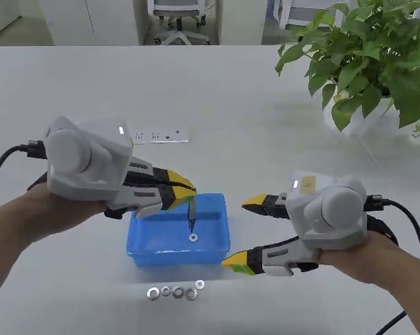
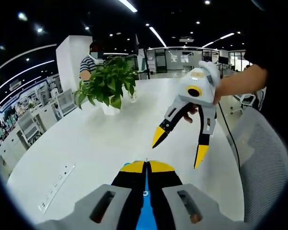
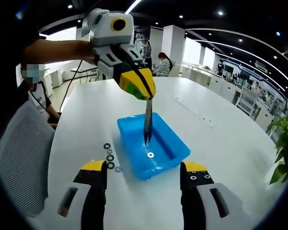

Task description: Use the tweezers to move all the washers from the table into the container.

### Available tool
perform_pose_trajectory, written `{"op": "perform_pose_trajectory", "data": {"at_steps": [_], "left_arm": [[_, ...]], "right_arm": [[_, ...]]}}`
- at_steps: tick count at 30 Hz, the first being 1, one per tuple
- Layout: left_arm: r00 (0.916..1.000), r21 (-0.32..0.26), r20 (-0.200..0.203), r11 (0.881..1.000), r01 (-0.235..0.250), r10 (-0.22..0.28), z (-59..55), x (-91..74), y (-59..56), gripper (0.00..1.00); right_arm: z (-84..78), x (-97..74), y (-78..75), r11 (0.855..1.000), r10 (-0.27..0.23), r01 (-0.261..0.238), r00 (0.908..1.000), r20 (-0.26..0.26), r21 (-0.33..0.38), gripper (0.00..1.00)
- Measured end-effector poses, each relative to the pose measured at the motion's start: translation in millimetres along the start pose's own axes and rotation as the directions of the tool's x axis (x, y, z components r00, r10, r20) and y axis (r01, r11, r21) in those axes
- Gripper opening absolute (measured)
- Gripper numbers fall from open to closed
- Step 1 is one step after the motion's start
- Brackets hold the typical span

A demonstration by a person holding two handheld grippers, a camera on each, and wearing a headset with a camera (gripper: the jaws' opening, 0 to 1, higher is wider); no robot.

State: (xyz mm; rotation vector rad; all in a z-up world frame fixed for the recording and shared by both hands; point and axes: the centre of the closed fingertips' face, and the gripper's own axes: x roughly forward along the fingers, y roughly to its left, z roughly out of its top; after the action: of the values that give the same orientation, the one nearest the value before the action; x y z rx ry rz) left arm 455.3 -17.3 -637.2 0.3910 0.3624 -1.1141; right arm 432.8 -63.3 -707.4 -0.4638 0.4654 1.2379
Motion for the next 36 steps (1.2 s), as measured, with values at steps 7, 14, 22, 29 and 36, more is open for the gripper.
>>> {"op": "perform_pose_trajectory", "data": {"at_steps": [7, 14, 22, 29, 36], "left_arm": [[1.0, -0.005, -0.002, 1.0, 0.0, 0.0, 4.5, -7.2, -7.7, 0.04], [0.9999, -0.021, -0.011, 1.0, 0.011, -0.012, 5.8, -11.6, -18.0, 0.04], [0.9998, -0.018, -0.001, 1.0, 0.019, -0.019, 9.6, -17.2, -30.7, 0.04], [0.9995, -0.015, 0.007, 0.999, 0.032, -0.032, 6.8, -17.2, -44.1, 0.04], [0.999, -0.016, 0.011, 0.999, 0.043, -0.043, 1.8, -14.6, -52.2, 0.04]], "right_arm": [[-2.7, -7.3, 5.0, 1.0, -0.014, 0.014, 0.9999, -0.007, 0.01, 0.69], [-4.5, -10.6, 11.0, 1.0, -0.018, 0.018, 0.9997, -0.014, 0.018, 0.72], [-9.0, -15.5, 18.1, 1.0, -0.018, 0.019, 0.9995, -0.025, 0.019, 0.76], [-9.6, -18.1, 23.7, 1.0, -0.015, 0.016, 0.9996, -0.023, 0.02, 0.78], [-13.4, -17.7, 30.8, 1.0, -0.001, 0.001, 0.9994, -0.033, 0.014, 0.78]]}}
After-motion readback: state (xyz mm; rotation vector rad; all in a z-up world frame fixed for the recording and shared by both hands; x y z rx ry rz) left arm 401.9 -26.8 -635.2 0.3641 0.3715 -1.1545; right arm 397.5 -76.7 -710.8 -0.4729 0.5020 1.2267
